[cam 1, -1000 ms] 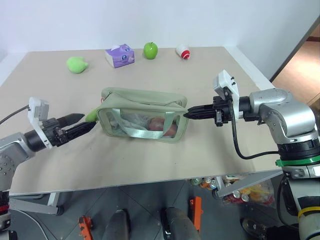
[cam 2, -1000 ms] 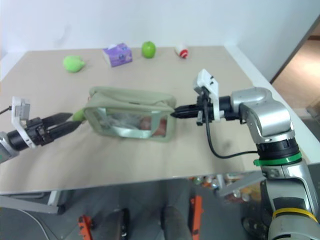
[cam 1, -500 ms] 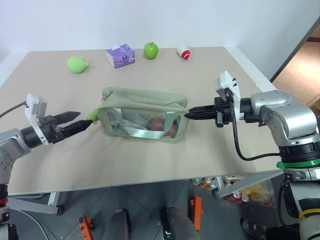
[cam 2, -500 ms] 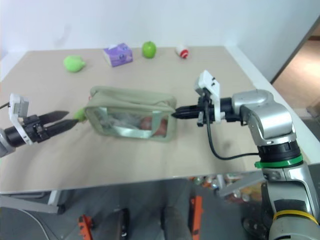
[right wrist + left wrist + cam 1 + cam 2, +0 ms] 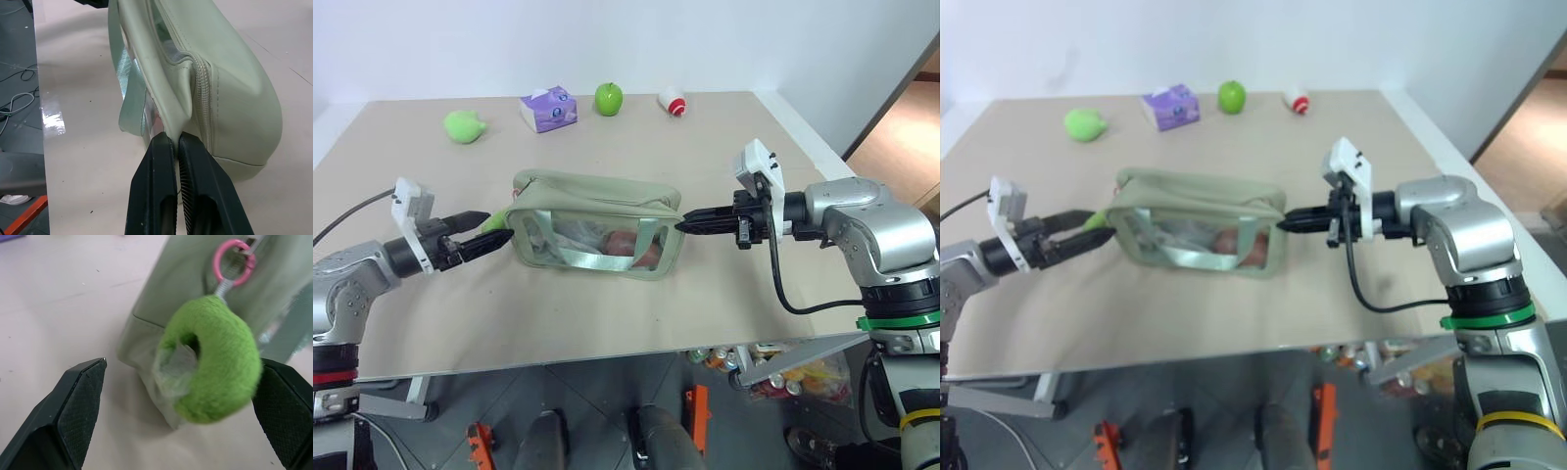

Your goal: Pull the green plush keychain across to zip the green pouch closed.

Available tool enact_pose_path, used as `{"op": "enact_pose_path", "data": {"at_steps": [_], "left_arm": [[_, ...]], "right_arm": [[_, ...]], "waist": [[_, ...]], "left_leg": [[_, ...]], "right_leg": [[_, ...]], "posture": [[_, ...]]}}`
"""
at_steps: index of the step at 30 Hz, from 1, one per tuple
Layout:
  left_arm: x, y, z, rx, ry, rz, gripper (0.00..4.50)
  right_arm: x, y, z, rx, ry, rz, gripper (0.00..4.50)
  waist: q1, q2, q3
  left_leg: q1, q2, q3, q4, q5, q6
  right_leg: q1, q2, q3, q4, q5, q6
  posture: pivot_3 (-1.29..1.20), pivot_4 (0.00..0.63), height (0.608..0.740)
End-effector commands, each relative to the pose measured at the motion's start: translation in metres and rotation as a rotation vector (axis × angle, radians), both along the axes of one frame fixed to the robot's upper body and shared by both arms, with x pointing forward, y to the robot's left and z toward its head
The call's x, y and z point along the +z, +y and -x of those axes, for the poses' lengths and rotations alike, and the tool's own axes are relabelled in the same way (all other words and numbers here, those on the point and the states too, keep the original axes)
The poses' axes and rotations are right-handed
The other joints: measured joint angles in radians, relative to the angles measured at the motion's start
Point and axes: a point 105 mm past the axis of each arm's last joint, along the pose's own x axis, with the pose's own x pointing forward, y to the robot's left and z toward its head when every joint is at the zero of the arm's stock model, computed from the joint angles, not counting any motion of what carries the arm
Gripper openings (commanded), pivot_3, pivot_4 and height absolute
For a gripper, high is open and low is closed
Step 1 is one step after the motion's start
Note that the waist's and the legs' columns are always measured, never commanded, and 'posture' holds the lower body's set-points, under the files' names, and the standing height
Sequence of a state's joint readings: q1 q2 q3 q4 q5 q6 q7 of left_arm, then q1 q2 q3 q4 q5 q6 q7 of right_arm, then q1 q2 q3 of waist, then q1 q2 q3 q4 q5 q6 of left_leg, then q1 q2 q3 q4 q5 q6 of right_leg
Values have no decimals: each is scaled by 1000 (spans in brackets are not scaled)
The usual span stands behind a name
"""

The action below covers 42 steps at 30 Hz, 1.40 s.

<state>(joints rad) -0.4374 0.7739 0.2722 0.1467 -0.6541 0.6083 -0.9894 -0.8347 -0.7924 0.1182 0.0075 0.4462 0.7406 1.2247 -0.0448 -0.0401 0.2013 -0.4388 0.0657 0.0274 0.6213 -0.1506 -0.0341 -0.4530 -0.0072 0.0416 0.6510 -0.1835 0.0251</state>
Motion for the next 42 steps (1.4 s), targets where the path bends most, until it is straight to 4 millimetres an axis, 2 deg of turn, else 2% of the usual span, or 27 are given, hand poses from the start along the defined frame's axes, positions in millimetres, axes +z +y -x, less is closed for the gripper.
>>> {"op": "enact_pose_path", "data": {"at_steps": [1,5,15,25,30,38,39,42], "left_arm": [[16,4,0,7,-61,-9,4500],[21,12,6,4,-64,6,4500],[24,20,5,31,-61,0,4500],[15,5,-1,-2,-46,-15,4500],[12,0,-5,-11,-41,-22,2998],[15,-7,-8,-28,-57,-24,215],[16,-8,-8,-33,-58,-24,42],[17,-10,-8,-45,-68,-31,42]], "right_arm": [[10,-4,4,-5,-40,2,32],[10,-4,3,-6,-41,4,32],[10,-2,2,-1,-40,3,32],[10,-3,2,-9,-40,2,32],[10,-5,3,-15,-40,3,0],[11,-6,5,-21,-40,3,0],[11,-6,5,-21,-40,3,0],[11,-6,5,-23,-41,2,0]], "waist": [[0,0,0],[0,0,0],[0,0,0],[0,0,0],[0,0,0],[0,0,0],[0,0,0],[0,0,0]], "left_leg": [[0,0,0,0,0,0],[0,0,0,0,0,0],[0,0,0,0,0,0],[0,0,0,0,0,0],[0,0,0,0,0,0],[0,0,0,0,0,0],[0,0,0,0,0,0],[0,0,0,0,0,0]], "right_leg": [[0,0,0,0,0,0],[0,0,0,0,0,0],[0,0,0,0,0,0],[0,0,0,0,0,0],[0,0,0,0,0,0],[0,0,0,0,0,0],[0,0,0,0,0,0],[0,0,0,0,0,0]], "posture": [[0,150,740],[0,150,740],[0,150,740],[0,150,740],[0,150,740],[0,150,740],[0,150,740],[0,150,740]]}}
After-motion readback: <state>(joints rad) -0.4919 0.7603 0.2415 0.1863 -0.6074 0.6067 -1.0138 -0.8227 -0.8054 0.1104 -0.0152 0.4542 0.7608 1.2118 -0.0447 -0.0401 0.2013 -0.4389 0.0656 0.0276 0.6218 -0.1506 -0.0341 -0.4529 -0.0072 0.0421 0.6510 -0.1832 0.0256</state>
